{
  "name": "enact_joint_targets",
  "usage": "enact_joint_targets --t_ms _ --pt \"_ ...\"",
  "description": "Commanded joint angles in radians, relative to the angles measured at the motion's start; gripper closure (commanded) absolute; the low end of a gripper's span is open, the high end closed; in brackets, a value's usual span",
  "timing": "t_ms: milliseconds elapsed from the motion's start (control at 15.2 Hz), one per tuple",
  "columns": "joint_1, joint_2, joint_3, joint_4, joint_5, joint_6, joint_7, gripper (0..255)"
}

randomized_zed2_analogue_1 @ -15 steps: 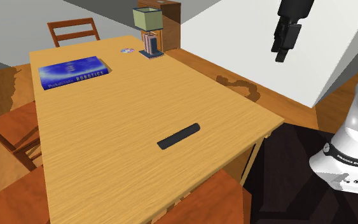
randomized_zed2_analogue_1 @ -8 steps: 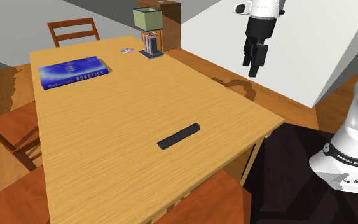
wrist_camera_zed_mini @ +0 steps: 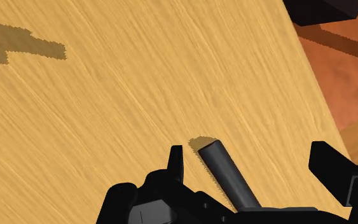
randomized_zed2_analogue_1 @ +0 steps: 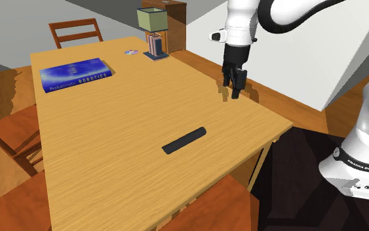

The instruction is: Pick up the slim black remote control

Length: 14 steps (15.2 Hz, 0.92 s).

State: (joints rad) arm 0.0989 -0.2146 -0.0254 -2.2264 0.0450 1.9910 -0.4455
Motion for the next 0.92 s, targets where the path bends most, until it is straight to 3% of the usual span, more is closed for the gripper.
enact_joint_targets --t_ms 0,858 --pt "0.011 0.080 0.001 0.040 0.005 0.035 -0.049 0" --pt "0.073 0.536 0.069 0.332 0.005 0.165 -0.283 0"
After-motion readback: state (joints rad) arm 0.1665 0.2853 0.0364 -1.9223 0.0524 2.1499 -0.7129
